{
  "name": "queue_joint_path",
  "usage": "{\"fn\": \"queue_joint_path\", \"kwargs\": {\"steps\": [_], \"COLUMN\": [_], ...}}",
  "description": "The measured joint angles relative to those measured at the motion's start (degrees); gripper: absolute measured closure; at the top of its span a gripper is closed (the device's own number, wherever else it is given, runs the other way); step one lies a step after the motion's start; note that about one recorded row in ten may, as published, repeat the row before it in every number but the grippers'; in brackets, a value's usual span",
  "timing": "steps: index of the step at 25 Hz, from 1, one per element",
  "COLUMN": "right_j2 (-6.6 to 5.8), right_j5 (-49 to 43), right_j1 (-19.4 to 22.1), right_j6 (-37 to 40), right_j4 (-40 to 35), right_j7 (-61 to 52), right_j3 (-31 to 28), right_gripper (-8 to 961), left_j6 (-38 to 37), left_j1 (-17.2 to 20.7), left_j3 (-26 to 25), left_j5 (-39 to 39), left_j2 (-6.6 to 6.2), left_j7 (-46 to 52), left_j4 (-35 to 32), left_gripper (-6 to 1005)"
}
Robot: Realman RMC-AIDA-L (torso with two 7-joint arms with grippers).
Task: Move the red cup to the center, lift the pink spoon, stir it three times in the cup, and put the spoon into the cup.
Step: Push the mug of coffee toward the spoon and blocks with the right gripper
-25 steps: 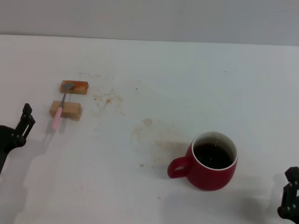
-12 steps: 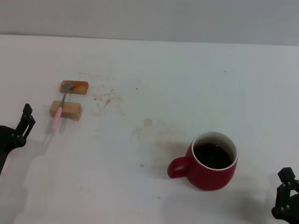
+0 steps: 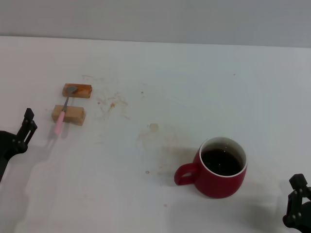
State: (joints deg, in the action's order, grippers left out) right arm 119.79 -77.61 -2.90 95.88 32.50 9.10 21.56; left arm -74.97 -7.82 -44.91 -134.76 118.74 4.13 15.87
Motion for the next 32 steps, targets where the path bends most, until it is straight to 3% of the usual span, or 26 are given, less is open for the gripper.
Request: {"fn": "queue_joint_path", "kwargs": {"steps": [23, 32], "right_j2": [0.09, 0.09], "right_j5": [-1.45, -1.56], "right_j1": [-0.08, -3.04], "right_j6": [-2.73, -5.57], "right_j4": [1.99, 2.33], "right_j7": [0.15, 0.19], "right_j3": [0.05, -0.39], "right_gripper": [952, 952], "left_j6": [-0.04, 0.15], "left_j1": [0.14, 0.25], "left_j3": [0.00, 0.00], "left_j5": [0.16, 0.01], "left_j2": [0.00, 0.00], "left_j7": [0.00, 0.00], "left_j4": [-0.16, -0.06], "left_gripper": [184, 184]}}
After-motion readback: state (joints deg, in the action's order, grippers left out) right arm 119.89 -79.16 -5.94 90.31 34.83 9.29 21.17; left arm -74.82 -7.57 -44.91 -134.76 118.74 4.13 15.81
